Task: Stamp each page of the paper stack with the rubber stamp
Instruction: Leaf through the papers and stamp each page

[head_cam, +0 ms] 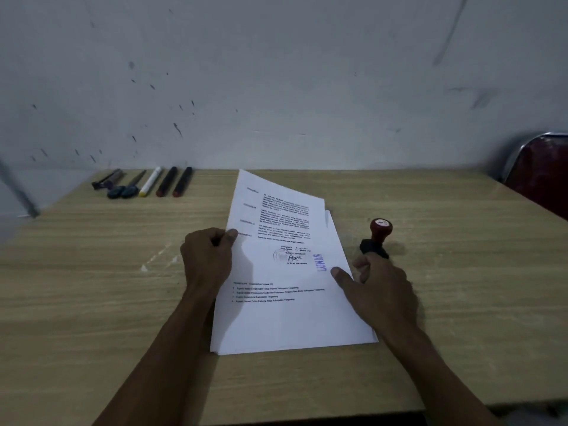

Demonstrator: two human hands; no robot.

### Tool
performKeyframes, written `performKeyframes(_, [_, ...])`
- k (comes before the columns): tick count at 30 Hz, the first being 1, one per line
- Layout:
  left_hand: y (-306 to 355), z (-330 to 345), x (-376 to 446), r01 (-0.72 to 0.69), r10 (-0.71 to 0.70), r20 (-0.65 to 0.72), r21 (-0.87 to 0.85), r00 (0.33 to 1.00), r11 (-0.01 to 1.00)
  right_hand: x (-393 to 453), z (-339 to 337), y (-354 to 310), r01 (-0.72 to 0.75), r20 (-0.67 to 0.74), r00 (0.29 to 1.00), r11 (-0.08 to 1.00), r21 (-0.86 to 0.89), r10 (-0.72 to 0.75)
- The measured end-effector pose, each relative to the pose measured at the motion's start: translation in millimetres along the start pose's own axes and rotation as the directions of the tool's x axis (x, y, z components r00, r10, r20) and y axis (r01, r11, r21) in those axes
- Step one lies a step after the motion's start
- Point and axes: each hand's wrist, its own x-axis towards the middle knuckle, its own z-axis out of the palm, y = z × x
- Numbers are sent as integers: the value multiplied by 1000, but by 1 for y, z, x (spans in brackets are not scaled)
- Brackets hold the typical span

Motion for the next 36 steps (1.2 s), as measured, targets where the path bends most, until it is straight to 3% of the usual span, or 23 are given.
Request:
performKeyframes(7, [0,-14,9,139,-109,104,-351,989,926,3,-1,-8,4,-7,1000,979,206,-3])
performKeyframes(11, [11,-27,12,152,-113,117,-408,987,900,9,-4,-26,-90,174,985,844,528,-4])
performKeyframes(14, [11,-44,18,139,-107,102,-387,989,912,10,-1,-40,-146,284,958,771,620,-47])
performKeyframes(20, [-13,-96,37,143,-142,19,-200,990,969,-2,25,-80,-170,389,916,777,607,-104])
performKeyframes(24, [-37,-128,42,143,-143,-34,10,989,990,-17,47,-108,-107,406,900,825,555,-156])
performKeyframes(30, [-55,-150,55,34,-6,-80,353,997,935,-32,85,-138,9,371,912,912,410,-176])
performKeyframes(36, [-78,-157,74,71,-46,-63,464,997,883,-43,99,-161,209,316,914,963,167,-254])
